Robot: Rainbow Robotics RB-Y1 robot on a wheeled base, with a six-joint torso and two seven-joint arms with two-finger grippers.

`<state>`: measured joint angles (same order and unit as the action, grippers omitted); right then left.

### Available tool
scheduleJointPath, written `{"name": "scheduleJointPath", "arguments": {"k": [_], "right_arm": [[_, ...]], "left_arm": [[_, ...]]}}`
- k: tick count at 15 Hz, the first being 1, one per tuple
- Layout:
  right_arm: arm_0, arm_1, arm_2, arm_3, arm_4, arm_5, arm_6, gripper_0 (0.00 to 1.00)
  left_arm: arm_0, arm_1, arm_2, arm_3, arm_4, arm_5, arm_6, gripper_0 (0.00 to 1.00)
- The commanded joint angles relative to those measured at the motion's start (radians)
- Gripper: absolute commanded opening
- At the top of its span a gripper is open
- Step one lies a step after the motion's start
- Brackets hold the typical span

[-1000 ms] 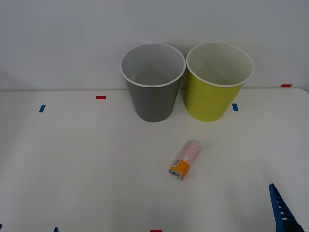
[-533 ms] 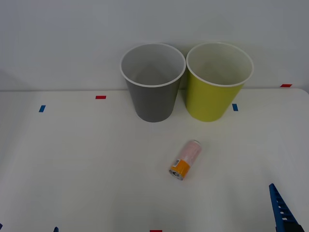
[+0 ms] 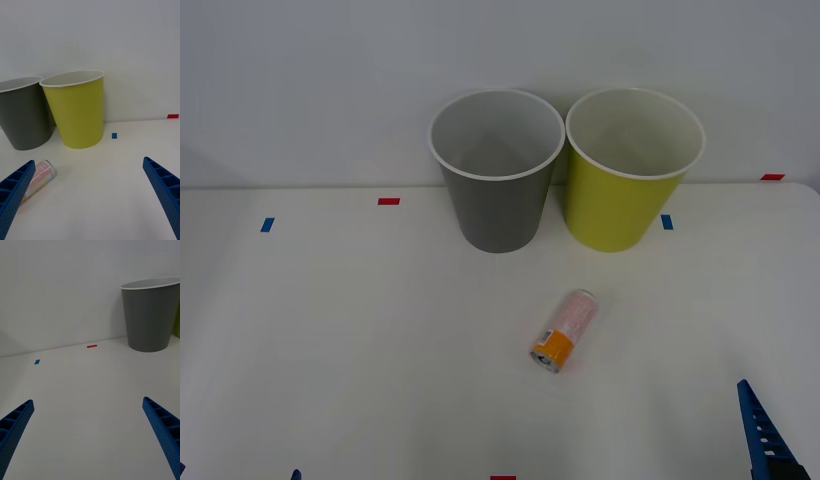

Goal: Put cans in the gray bin and PET bottles in the light green bin.

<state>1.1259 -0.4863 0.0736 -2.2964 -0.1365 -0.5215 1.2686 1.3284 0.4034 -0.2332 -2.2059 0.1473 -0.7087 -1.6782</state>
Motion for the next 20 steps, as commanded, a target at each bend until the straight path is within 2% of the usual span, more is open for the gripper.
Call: {"name": "scheduleJointPath", "arguments": {"k": [1,20], "right_arm": [[0.0,0.0,0.0,0.0,0.0,0.0,0.0,1.0],[0.0,0.0,0.0,0.0,0.0,0.0,0.0,1.0]], "left_arm": [[0.0,0.0,0.0,0.0,0.0,0.0,0.0,1.0],[0.0,0.0,0.0,0.0,0.0,0.0,0.0,1.0]]}}
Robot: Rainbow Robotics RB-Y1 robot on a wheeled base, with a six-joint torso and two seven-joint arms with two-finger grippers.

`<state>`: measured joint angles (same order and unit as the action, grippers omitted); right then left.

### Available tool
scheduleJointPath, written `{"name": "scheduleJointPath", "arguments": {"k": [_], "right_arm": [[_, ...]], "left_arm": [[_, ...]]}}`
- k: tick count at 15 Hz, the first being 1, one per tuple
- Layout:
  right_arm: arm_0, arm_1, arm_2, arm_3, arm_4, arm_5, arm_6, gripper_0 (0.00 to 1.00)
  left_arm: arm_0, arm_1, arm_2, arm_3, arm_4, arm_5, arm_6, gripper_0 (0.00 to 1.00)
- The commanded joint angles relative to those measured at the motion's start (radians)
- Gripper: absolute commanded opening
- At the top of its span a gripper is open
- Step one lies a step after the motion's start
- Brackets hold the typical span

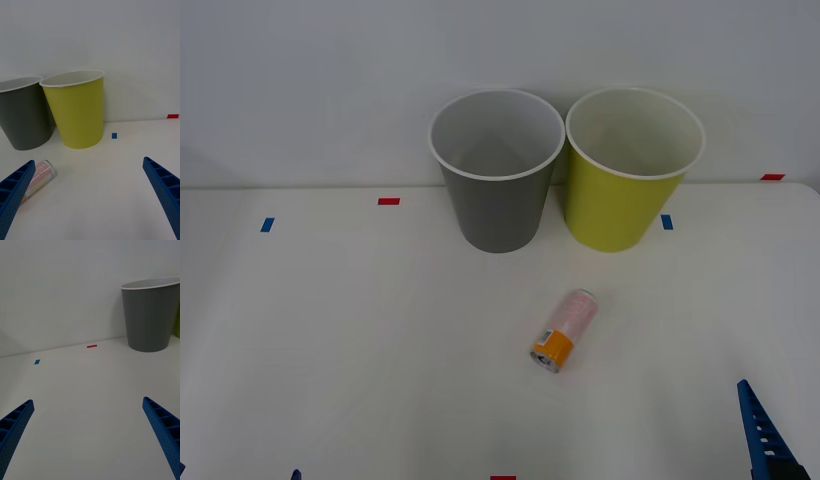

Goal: Put cans in the gray bin and PET bottles in the light green bin.

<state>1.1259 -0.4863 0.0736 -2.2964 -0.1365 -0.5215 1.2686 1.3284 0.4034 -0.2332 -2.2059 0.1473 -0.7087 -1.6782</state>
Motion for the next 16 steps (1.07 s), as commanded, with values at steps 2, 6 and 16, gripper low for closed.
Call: {"name": "scheduleJointPath", "arguments": {"k": [2,6,16], "right_arm": [[0.0,0.0,0.0,0.0,0.0,0.0,0.0,1.0],[0.0,0.0,0.0,0.0,0.0,0.0,0.0,1.0],[-0.049,0.034,0.003,0.057,0.002,0.029,0.005,1.0]], "left_arm": [[0.0,0.0,0.0,0.0,0.0,0.0,0.0,1.0],[0.0,0.0,0.0,0.0,0.0,0.0,0.0,1.0],[0.0,0.0,0.0,0.0,0.0,0.0,0.0,1.0]]}}
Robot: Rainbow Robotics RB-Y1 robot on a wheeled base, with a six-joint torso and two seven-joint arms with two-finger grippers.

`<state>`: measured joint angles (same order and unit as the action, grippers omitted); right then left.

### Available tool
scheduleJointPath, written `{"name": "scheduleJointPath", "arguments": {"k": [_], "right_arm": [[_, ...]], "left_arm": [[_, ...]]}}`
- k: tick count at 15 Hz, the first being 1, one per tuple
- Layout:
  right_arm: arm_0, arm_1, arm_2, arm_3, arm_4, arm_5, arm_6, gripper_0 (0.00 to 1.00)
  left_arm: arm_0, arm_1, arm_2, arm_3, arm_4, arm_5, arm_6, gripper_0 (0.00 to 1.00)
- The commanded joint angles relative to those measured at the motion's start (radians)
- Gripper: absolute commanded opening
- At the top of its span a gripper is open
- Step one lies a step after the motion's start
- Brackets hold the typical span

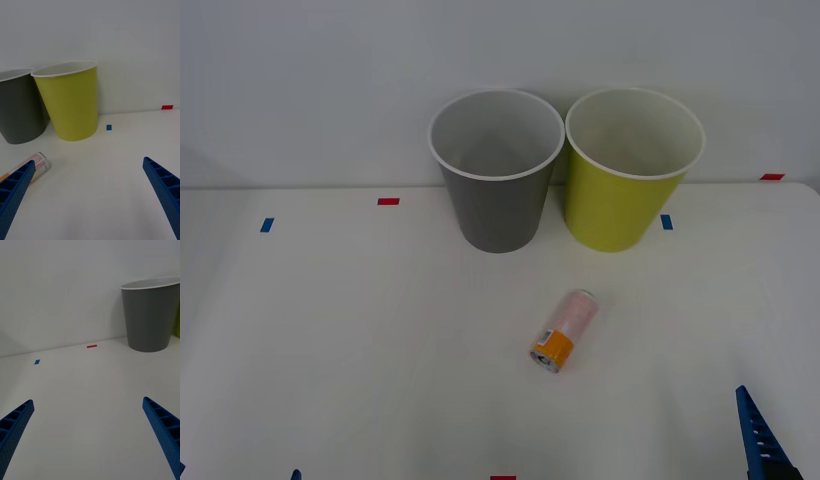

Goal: Put cans in the gray bin and PET bottles in the light green bin.

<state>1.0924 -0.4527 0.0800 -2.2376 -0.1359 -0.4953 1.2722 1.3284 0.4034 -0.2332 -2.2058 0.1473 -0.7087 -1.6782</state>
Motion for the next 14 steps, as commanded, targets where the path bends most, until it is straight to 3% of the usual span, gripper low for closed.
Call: {"name": "scheduleJointPath", "arguments": {"k": [1,4,6,11,14], "right_arm": [[-0.026,-0.006,-0.003,-0.004,-0.008,0.021,-0.005,1.0],[-0.051,-0.032,-0.006,-0.004,-0.09,0.121,-0.005,1.0],[-0.098,-0.05,-0.008,-0.027,-0.096,0.218,-0.007,1.0],[-0.218,-0.061,-0.006,-0.151,-0.131,0.552,-0.04,1.0],[-0.289,-0.057,0.001,-0.205,-0.153,0.735,-0.162,1.0]], "left_arm": [[0.0,0.0,0.0,0.0,0.0,0.0,0.0,1.0],[0.0,0.0,0.0,0.0,0.0,0.0,0.0,1.0],[0.0,0.0,0.0,0.0,0.0,0.0,0.0,1.0],[0.0,0.0,0.0,0.0,0.0,0.0,0.0,1.0],[0.0,0.0,0.0,0.0,0.0,0.0,0.0,1.0]]}}
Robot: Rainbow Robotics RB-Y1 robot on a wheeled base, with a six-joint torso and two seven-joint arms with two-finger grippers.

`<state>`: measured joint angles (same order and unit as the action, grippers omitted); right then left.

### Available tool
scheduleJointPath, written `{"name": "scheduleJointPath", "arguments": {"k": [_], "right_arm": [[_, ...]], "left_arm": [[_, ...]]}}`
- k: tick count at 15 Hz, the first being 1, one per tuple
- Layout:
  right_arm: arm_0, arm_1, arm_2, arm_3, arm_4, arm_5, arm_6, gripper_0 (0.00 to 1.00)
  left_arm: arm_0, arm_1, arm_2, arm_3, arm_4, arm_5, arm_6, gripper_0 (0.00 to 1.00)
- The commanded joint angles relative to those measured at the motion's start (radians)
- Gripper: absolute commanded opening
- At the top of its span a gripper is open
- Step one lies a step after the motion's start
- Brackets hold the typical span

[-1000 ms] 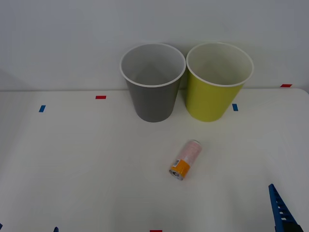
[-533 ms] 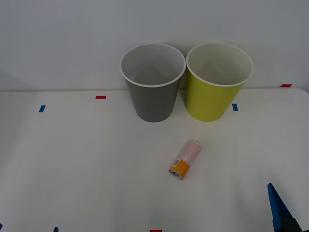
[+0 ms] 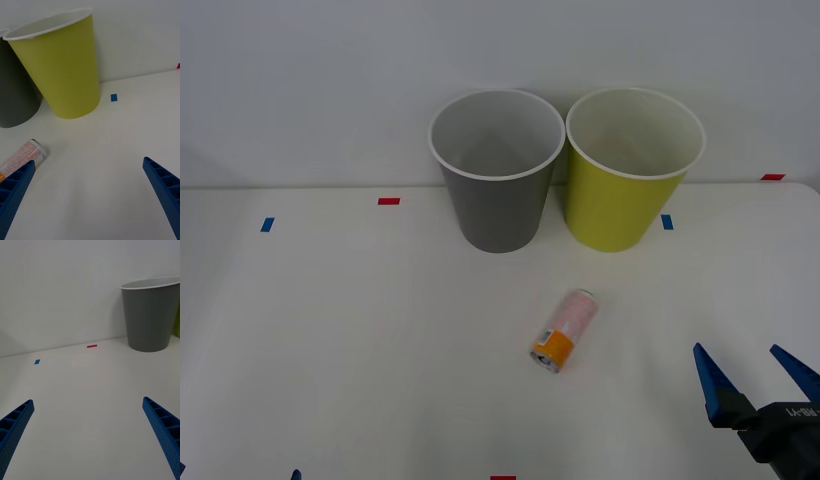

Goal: Put cans in the gray bin and PET bottles in the light green bin.

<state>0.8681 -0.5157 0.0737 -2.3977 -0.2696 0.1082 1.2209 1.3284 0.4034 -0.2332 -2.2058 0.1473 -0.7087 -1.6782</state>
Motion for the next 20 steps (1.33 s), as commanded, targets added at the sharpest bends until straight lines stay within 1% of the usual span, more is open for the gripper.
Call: {"name": "scheduleJointPath", "arguments": {"k": [1,5,8,11,13,16,18,20], "right_arm": [[-0.098,0.005,0.011,-0.044,-0.02,0.179,-0.146,1.0],[-0.225,-0.012,0.021,-0.044,-0.034,0.352,-0.316,1.0],[-0.322,-0.037,0.037,-0.044,-0.037,0.513,-0.462,1.0],[-0.431,-0.052,0.095,-0.044,-0.003,0.657,-0.618,1.0],[-0.517,-0.058,0.113,-0.044,-0.011,0.774,-0.693,1.0],[-0.618,-0.087,0.164,-0.041,-0.026,0.873,-0.816,1.0],[-0.681,-0.109,0.184,-0.028,-0.045,0.936,-0.842,1.0],[-0.733,-0.15,0.218,0.005,-0.053,0.956,-0.851,1.0]], "left_arm": [[0.0,0.0,0.0,0.0,0.0,0.0,0.0,1.0],[0.0,0.0,0.0,0.0,0.0,0.0,0.0,1.0],[0.0,0.0,0.0,0.0,0.0,0.0,0.0,1.0],[0.0,0.0,0.0,0.0,0.0,0.0,0.0,1.0],[0.0,0.0,0.0,0.0,0.0,0.0,0.0,1.0],[0.0,0.0,0.0,0.0,0.0,0.0,0.0,1.0],[0.0,0.0,0.0,0.0,0.0,0.0,0.0,1.0],[0.0,0.0,0.0,0.0,0.0,0.0,0.0,1.0]]}}
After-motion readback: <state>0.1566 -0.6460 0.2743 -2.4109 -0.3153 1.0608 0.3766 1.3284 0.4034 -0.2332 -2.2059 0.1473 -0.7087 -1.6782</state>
